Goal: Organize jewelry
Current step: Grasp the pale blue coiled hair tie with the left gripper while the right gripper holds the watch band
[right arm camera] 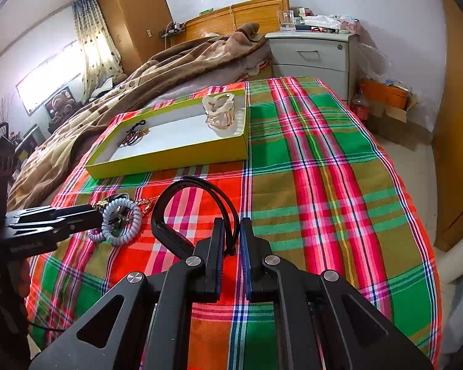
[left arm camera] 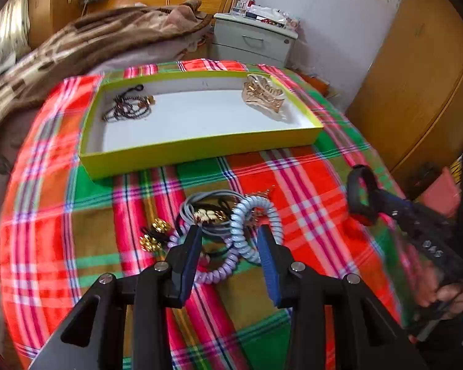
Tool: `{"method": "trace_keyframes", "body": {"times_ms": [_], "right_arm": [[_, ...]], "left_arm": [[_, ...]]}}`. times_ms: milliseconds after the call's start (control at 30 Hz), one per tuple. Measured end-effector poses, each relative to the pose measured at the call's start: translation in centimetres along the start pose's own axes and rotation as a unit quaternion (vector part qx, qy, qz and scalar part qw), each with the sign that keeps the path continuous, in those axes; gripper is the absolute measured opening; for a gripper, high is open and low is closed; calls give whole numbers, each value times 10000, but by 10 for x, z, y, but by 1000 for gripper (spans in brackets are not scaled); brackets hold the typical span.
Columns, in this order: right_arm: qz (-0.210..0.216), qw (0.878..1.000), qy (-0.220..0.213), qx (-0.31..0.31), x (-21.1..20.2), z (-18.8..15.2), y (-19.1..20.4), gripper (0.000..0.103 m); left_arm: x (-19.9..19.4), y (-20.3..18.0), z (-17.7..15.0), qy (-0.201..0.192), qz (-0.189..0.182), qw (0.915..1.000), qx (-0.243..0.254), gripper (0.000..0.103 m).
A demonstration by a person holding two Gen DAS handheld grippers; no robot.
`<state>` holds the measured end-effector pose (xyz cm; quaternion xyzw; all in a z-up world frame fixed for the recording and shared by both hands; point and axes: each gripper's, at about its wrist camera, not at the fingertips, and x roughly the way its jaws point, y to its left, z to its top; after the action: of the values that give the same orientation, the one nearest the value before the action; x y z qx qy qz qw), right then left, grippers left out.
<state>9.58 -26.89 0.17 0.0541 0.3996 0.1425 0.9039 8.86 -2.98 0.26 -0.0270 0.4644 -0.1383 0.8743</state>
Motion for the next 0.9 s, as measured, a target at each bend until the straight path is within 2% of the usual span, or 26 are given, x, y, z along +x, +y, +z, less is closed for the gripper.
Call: {"method": "trace_keyframes", "body": {"times_ms": [67, 200, 400, 467, 633, 900], "right_arm": [[0, 10000, -13, -12, 0, -1, 0, 10], [57, 10000, -47, -8, 0, 0, 1, 10], [58, 9999, -87, 43, -2, -1, -1, 10], [50, 9999, -112, 70, -3, -2, -2, 10], [58, 9999, -136, 82, -6, -2, -2, 10], [31, 9998, -163, 131, -8, -1, -1, 10]], "left_arm": [[5, -1, 1, 97, -38, 9999, -18, 39], [6, -17, 0, -15, 497, 9980, 390, 38], [9, -21, 4, 25, 576, 9974, 428, 38], [13, -21, 3, 119, 595, 9972, 429, 32], [17, -30, 0, 124, 332, 9982, 493, 17], [17, -34, -2, 113, 8, 9989, 453, 10]]}}
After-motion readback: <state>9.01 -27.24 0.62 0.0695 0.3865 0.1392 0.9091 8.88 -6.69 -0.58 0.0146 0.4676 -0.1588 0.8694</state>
